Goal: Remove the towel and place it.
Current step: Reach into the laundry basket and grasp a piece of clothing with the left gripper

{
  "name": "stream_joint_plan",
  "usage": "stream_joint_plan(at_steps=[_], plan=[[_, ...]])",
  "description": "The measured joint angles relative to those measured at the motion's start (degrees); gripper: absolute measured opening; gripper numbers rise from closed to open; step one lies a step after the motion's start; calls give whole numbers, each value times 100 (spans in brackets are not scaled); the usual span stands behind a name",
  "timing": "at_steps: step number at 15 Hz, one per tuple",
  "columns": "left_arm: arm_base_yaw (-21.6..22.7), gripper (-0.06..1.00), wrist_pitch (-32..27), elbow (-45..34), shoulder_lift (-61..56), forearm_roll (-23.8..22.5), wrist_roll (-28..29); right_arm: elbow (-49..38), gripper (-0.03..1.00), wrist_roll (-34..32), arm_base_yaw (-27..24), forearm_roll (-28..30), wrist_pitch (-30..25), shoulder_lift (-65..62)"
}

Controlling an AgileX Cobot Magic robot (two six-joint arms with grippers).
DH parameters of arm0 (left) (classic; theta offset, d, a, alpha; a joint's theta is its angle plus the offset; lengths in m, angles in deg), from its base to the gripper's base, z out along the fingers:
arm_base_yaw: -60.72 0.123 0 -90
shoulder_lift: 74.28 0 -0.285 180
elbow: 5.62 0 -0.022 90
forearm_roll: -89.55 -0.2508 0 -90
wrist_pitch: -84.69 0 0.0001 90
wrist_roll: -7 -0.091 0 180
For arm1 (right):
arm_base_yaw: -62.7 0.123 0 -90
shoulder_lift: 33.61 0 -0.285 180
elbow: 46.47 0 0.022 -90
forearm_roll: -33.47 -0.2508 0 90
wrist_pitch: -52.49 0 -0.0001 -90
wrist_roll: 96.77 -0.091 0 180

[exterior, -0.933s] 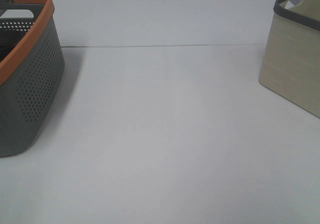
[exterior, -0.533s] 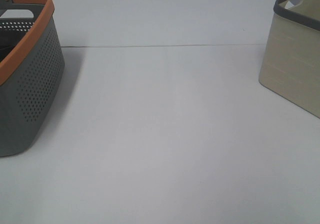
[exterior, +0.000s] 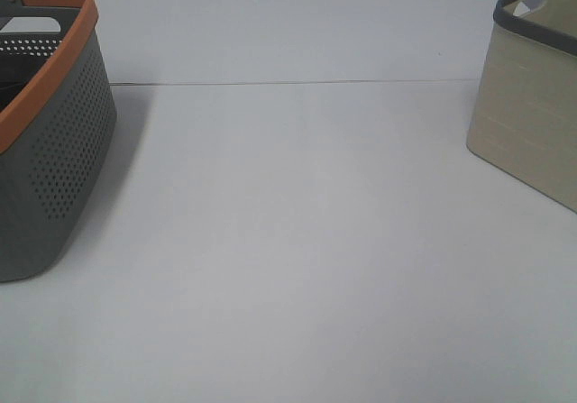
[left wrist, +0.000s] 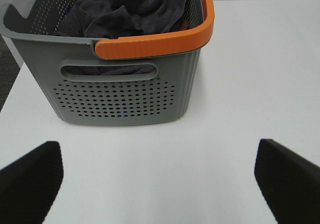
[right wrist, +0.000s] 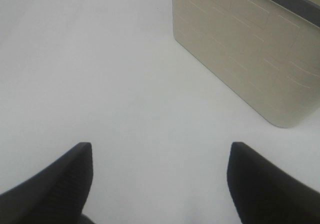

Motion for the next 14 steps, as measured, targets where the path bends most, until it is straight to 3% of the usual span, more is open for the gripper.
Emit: stream_joint_plan(at_steps=[14], plan=[[0,98,0,0,0,0,0,0,67,0,0,0,0,0]])
